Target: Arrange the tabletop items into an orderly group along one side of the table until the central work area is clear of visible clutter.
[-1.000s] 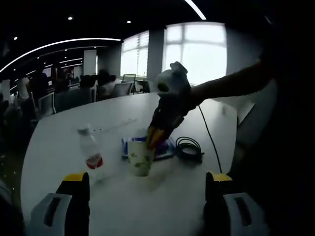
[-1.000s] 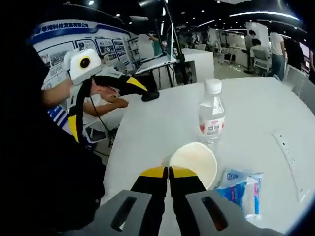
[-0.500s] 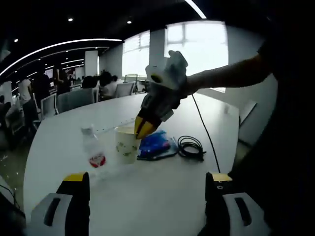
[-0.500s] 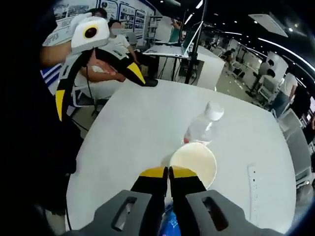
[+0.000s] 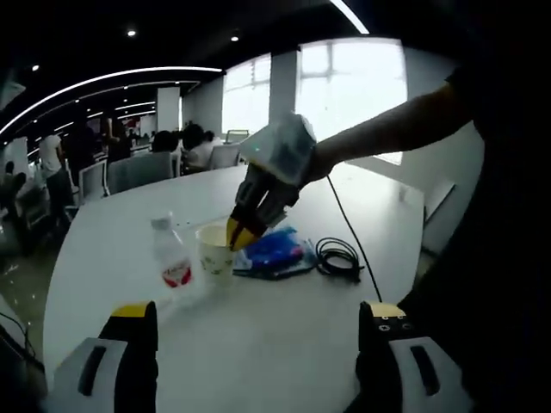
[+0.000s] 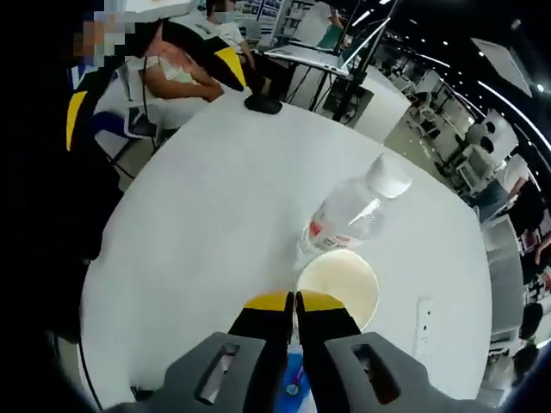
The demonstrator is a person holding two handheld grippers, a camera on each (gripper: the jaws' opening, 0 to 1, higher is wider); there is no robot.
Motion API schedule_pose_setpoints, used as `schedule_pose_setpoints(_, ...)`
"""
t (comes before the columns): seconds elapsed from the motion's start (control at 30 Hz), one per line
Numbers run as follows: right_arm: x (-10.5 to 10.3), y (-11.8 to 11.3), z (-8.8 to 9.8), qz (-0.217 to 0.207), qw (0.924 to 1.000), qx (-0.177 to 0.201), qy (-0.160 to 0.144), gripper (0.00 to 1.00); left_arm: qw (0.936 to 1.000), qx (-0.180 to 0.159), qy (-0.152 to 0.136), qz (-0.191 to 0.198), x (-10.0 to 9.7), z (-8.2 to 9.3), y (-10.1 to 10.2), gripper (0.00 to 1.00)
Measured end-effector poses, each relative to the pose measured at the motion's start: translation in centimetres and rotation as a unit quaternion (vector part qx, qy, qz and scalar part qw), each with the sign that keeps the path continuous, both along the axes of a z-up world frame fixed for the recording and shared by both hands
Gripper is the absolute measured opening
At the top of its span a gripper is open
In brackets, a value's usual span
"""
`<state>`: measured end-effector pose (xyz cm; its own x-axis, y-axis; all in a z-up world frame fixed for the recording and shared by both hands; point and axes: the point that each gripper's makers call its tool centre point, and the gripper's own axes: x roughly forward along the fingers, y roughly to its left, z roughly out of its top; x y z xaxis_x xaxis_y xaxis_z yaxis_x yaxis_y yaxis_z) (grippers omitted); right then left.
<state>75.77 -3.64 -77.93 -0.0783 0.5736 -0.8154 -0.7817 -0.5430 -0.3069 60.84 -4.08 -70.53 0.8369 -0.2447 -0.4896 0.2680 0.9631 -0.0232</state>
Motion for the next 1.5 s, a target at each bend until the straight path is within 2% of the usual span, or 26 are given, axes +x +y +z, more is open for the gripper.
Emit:
schedule_pose_setpoints(0.13,0.0,0.7,-0.5,0.0,1.0,0.002,-0.003,0.0,1.0,0.0,0.004,0.001,0.1,-0.2,0.1,0.95)
schedule_pose_setpoints(0.27,-0.2,0.9,-1.7,0.007,0.9998,-0.015,-0.011,0.0,1.0,0.001,0.003,0.001,0.3,0.0,0.2,0.95)
schedule_pose_setpoints(0.5,-0.1,0.4,-2.7,0.005,0.9994,-0.032,-0.012,0.0,1.0,-0.001,-0.001,0.007,0.5,0.0,0.5,0.94)
schedule_pose_setpoints(0.67,0.5,0.5,-3.6,0.009,0.9993,-0.03,-0.018,0.0,1.0,-0.001,0.002,0.009,0.4,-0.1,0.6,0.94)
schedule_pose_setpoints(0.8,0.5,0.8,-2.9,0.011,0.9994,-0.024,-0.021,0.0,0.9999,-0.001,0.003,0.011,0.4,-0.2,0.6,0.94)
schedule_pose_setpoints(1.0,0.3,0.5,-3.1,0.007,0.9994,-0.03,-0.017,0.0,0.9999,-0.001,0.001,0.013,0.4,-0.1,0.7,0.94)
schedule_pose_setpoints(1.07,0.3,0.7,-3.0,0.015,0.9993,-0.024,-0.022,0.0,0.9999,-0.001,0.001,0.013,0.4,-0.1,0.8,0.94)
schedule_pose_setpoints(1.13,0.2,0.7,-3.2,0.014,0.9995,-0.026,-0.013,0.0,0.9999,-0.001,0.002,0.014,0.4,-0.1,0.7,0.94)
schedule_pose_setpoints(1.5,0.1,1.4,-3.0,0.008,0.9998,-0.017,-0.009,0.0,0.9998,-0.002,0.003,0.018,0.2,-0.2,0.7,0.94)
